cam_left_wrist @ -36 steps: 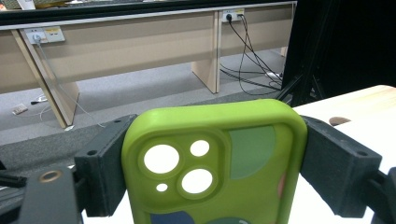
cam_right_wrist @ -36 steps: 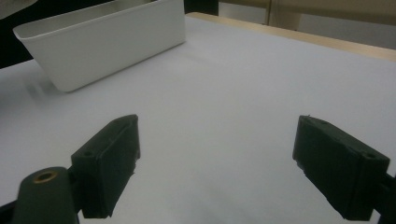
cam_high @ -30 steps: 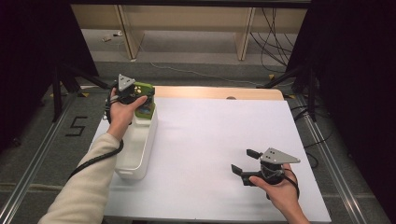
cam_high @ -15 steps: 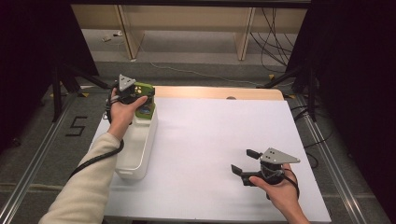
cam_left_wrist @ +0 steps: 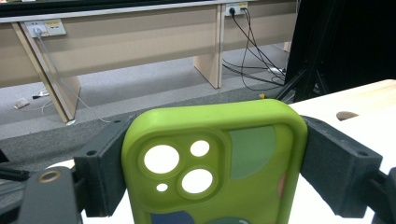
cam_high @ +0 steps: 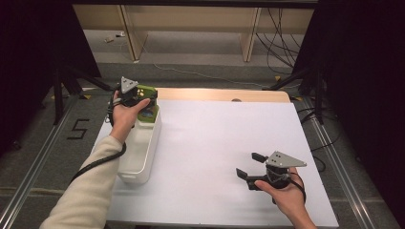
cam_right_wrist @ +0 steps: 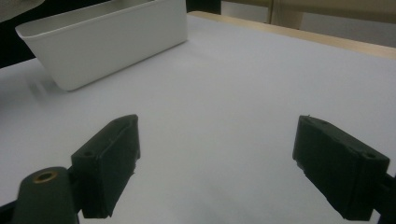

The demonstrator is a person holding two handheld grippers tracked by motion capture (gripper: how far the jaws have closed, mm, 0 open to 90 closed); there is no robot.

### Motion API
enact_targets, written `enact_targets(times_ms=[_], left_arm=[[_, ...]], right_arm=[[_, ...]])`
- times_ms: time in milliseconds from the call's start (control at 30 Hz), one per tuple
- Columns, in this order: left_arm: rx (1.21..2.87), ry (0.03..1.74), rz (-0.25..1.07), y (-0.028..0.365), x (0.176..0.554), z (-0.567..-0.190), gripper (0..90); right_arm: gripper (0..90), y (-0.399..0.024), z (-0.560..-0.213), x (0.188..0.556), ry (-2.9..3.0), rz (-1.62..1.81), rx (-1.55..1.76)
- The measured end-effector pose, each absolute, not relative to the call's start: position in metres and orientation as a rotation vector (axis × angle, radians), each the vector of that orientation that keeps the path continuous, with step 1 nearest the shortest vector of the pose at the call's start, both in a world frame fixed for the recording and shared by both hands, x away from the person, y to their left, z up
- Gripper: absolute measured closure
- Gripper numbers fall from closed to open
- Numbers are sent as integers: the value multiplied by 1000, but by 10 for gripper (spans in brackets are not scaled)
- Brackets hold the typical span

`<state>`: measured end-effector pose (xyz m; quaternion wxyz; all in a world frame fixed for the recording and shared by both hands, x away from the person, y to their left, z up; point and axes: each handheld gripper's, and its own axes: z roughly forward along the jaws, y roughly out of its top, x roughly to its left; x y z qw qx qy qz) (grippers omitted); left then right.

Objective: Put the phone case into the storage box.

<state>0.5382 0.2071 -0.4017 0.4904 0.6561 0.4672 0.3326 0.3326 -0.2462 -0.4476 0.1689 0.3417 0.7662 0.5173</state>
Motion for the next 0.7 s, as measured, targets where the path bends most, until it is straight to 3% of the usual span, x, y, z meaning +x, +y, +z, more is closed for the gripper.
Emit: enact_targets(times_ms=[700], left_arm=[[1597,1150,806,208,541,-406,168]], right_arm=[[160,-247,-447,333,2175,1475,974]])
